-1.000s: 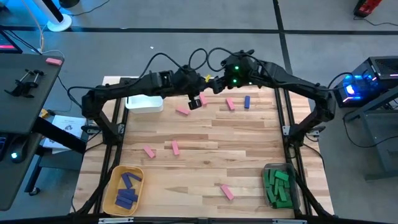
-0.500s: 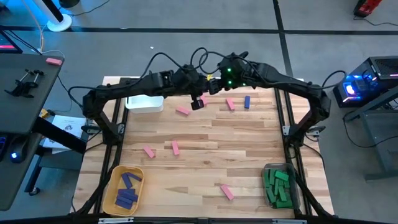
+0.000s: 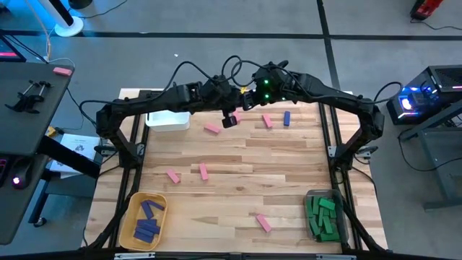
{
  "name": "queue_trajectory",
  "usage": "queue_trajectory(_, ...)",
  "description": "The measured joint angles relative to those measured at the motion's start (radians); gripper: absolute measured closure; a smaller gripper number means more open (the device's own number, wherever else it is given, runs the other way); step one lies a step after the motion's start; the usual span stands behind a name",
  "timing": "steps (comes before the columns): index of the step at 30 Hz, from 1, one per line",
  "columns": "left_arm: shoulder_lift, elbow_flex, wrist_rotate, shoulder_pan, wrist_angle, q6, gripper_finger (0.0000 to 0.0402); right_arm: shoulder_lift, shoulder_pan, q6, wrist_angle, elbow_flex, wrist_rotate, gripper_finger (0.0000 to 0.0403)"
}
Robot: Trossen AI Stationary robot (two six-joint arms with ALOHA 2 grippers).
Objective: Sort blocks
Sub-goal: Put the purple block into the yellow bin
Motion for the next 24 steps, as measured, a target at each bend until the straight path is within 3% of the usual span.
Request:
queue_trajectory(6,-0.004,0.001,0.004,-0.001,-0.012,-0.002,0.0276,-0.019,0.000,-0.035,-0.010,0.000,0.013,0.0397)
queue_trajectory(12,-0.062,0.002,-0.010,-0.001,-0.188,-0.067,0.0218,-0.090,-0.028,-0.076,-0.036,-0.002,0.057,0.0401)
queue_trajectory(18,-0.157,0.000,-0.014,-0.004,-0.468,-0.280,0.0206,-0.116,-0.026,-0.128,-0.030,-0.002,0.026,0.0401)
queue_trajectory(24,-0.385,-0.187,-0.002,-0.131,-0.423,-0.532,0.0205,-0.047,0.040,-0.230,-0.025,-0.001,-0.114,0.0402)
